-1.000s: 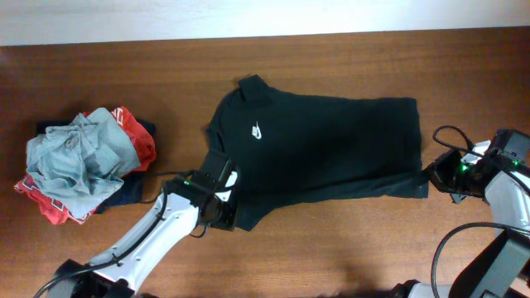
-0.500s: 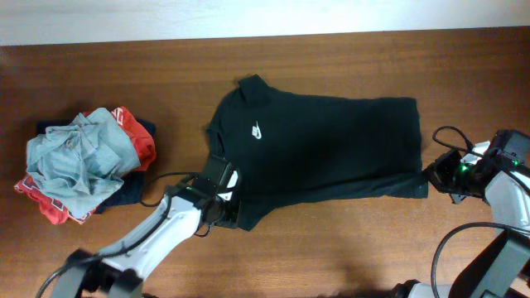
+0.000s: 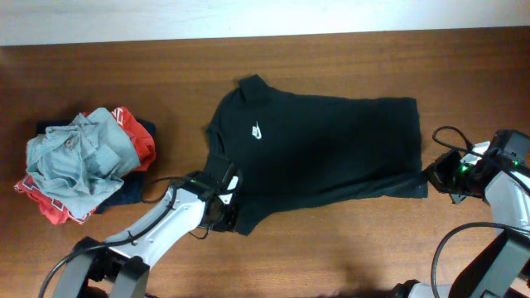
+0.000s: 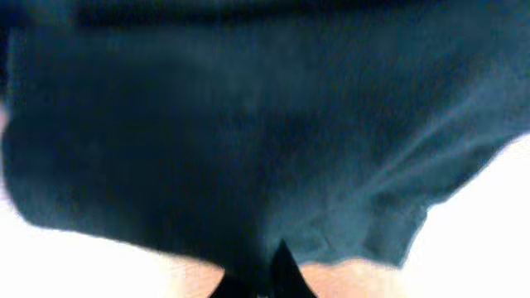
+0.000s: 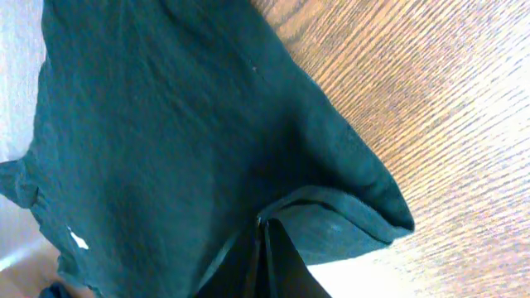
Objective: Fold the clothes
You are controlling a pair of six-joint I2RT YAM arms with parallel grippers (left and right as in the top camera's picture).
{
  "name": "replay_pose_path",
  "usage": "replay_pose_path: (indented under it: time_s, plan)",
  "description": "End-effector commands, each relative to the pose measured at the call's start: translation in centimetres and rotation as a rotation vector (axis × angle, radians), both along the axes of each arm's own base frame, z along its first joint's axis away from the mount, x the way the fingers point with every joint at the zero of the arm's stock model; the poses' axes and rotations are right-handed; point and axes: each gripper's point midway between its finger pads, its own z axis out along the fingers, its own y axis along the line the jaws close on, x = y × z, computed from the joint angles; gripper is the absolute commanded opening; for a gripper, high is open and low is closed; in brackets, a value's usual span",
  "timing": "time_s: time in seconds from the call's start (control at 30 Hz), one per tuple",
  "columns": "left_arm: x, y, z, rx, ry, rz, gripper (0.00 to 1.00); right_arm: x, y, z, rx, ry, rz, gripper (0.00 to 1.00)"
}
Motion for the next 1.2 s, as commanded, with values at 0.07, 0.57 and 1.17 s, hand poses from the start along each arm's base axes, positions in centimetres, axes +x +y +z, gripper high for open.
replay_pose_path:
  time_s: [0.07, 0.57, 1.17]
  plan:
    - [2.2, -1.2, 4.9, -0.030, -0.058, -0.005, 0.00, 0.4, 0.1, 0.3, 0.008, -0.011, 0.004, 0.04]
    - [6.4, 1.6, 9.5, 0.115, -0.236, 0.023, 0.00, 0.4, 0.2, 0.3, 0.009, -0.010, 0.005, 0.04]
    - [10.3, 1.2, 6.3, 0.141, -0.283, -0.125, 0.00, 2.7, -1.0, 1.2, -0.058, -0.113, 0.014, 0.04]
